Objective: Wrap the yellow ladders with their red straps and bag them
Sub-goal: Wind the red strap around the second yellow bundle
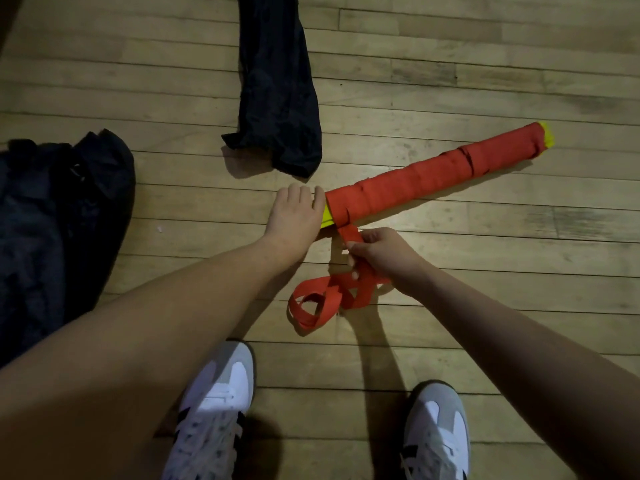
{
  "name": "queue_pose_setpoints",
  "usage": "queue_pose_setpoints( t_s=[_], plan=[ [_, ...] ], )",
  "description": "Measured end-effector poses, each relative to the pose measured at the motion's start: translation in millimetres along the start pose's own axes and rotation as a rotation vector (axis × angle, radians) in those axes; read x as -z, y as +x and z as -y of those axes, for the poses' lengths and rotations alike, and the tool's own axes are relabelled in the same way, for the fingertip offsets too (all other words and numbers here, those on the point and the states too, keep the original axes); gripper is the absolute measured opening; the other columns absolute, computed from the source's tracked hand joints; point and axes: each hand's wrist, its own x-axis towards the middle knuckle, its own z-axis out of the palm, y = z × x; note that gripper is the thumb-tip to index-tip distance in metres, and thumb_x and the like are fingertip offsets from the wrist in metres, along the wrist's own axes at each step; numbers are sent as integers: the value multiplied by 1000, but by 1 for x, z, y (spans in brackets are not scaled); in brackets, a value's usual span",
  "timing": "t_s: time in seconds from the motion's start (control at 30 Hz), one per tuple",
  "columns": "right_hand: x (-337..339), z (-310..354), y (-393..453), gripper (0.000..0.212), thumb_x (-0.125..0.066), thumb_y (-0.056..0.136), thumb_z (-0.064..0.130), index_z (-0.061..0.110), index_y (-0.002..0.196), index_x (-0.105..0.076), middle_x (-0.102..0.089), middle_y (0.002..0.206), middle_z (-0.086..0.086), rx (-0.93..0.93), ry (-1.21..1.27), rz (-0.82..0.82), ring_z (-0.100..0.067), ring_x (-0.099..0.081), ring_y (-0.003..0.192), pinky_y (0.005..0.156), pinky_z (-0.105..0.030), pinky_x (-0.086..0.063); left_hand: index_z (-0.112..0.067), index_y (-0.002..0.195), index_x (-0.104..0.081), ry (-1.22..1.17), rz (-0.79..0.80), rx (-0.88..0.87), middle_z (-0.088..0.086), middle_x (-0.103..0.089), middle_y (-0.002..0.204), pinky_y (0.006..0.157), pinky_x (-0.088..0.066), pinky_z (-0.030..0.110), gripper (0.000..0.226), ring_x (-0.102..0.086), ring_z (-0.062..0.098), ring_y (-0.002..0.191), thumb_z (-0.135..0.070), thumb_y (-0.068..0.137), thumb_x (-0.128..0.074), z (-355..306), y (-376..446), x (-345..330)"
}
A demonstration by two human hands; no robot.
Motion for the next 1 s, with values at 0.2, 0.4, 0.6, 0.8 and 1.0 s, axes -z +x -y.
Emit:
queue_pose_setpoints(
  t_s=[0.2, 0.4, 0.6, 0.8, 1.0],
  plan=[
    [-1, -1, -4, 11, -49, 94, -3, 2, 85, -54, -60, 59, -6, -71, 151, 111, -16, -58, 49, 52, -26, -53, -2, 140, -28, -92, -50, -64, 14, -44, 126, 94, -34, 36, 71, -43, 27, 111, -55, 95, -38, 2, -3, -5],
    [-2, -2, -5, 17, -47, 93, -5, 5, 81, -55, -58, 69, -10, -85, 148, 63, -18, -56, 49, 52, -29, -53, -9, 137, -39, -379, 24, -40, 13, -42, 128, 97, -33, 39, 51, -42, 30, 117, -40, 97, -44, 18, -3, 4],
    [-5, 10, -10, 13, -50, 94, -2, 1, 83, -56, -60, 68, -12, -71, 160, 105, -18, -58, 49, 52, -28, -53, -6, 130, -42, -314, 74, -65, 15, -40, 132, 100, -35, 41, 57, -42, 32, 120, -42, 90, -60, 16, 6, 21],
    [-11, 9, -16, 16, -51, 94, 0, 1, 79, -56, -58, 47, 1, -71, 14, 132, -9, -56, 38, 42, -16, -47, -11, 128, -30, -433, 81, -16, 14, -47, 124, 75, -46, 40, 53, -57, 30, 103, -37, 92, -59, -1, -11, 11],
    [-5, 6, -19, 12, -53, 95, 5, 0, 85, -56, -60, 60, -8, -71, 45, 133, -16, -58, 46, 50, -27, -53, -7, 135, -31, -319, 90, 158, 15, -47, 128, 88, -45, 37, 71, -45, 30, 118, -35, 83, -71, 1, 3, 14]
  ],
)
